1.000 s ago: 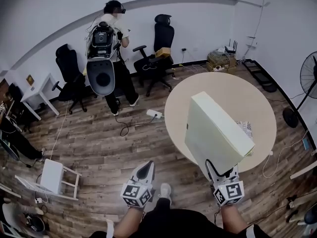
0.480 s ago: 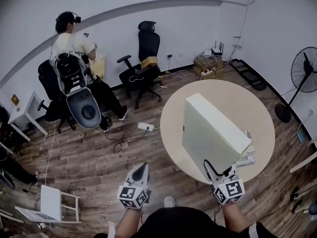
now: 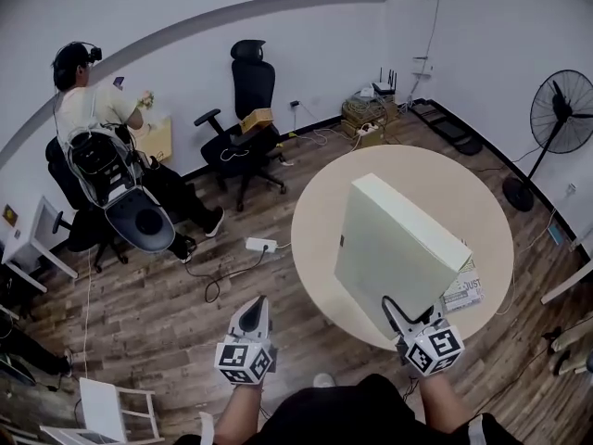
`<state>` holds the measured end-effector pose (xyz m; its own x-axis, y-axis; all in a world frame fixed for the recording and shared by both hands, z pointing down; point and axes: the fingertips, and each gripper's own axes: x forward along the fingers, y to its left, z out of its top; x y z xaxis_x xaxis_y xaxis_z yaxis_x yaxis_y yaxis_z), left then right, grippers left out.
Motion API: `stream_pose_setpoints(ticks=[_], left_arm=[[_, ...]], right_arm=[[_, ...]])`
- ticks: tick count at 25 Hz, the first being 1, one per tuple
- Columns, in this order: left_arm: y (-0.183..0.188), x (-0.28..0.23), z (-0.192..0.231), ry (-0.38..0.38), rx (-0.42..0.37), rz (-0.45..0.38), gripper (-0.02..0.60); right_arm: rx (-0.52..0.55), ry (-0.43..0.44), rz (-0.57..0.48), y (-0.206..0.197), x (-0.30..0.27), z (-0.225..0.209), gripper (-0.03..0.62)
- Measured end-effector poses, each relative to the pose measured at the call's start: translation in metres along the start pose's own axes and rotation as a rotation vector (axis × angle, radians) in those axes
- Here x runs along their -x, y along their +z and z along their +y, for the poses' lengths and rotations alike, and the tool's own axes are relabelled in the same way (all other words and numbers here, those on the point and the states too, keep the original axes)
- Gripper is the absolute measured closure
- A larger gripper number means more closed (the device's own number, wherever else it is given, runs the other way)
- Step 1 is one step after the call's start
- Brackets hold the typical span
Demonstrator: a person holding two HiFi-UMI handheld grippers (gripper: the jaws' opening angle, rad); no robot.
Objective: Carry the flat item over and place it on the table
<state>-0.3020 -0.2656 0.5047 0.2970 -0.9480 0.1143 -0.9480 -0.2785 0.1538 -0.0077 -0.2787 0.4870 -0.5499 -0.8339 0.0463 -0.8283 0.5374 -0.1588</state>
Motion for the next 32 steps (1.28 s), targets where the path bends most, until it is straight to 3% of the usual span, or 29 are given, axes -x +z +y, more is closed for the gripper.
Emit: stream_pose_setpoints(ticks=[7, 13, 20, 23, 26, 32], left_arm=[[-0.001, -0.031, -0.011, -0.021, -0.010, 0.023, 0.577], [-0.010, -0.043, -0.005, 0.031, 0.008, 0.033, 0.577], [-0.028, -0.067, -0.015, 0.014, 0.016, 0.083, 0.577], [-0.027, -0.077, -0.028, -0.004, -0.006, 0.093, 0.577], [-0.022, -0.085, -0.038, -0.020, -0.024, 0.088, 0.577], [-0.024, -0.097, -0.052, -0.034, -0.031, 0.100, 0.577]], right_arm=[[-0.189, 0.099, 0.084, -0.019, -0.018, -0.028, 0.313], [-0.440, 0.192, 0.187, -0.058, -0.027, -0.059, 0.315], [-0.834, 0.309, 0.299, -0.111, -0.050, -0.087, 0.315], [-0.915, 0.288, 0.384, -0.140, -0.053, -0.105, 0.315], [-1.062, 0.325, 0.407, -0.160, -0.061, -0.105, 0.316], [-1.138, 0.324, 0.559, -0.203, -0.064, -0.114, 0.315]])
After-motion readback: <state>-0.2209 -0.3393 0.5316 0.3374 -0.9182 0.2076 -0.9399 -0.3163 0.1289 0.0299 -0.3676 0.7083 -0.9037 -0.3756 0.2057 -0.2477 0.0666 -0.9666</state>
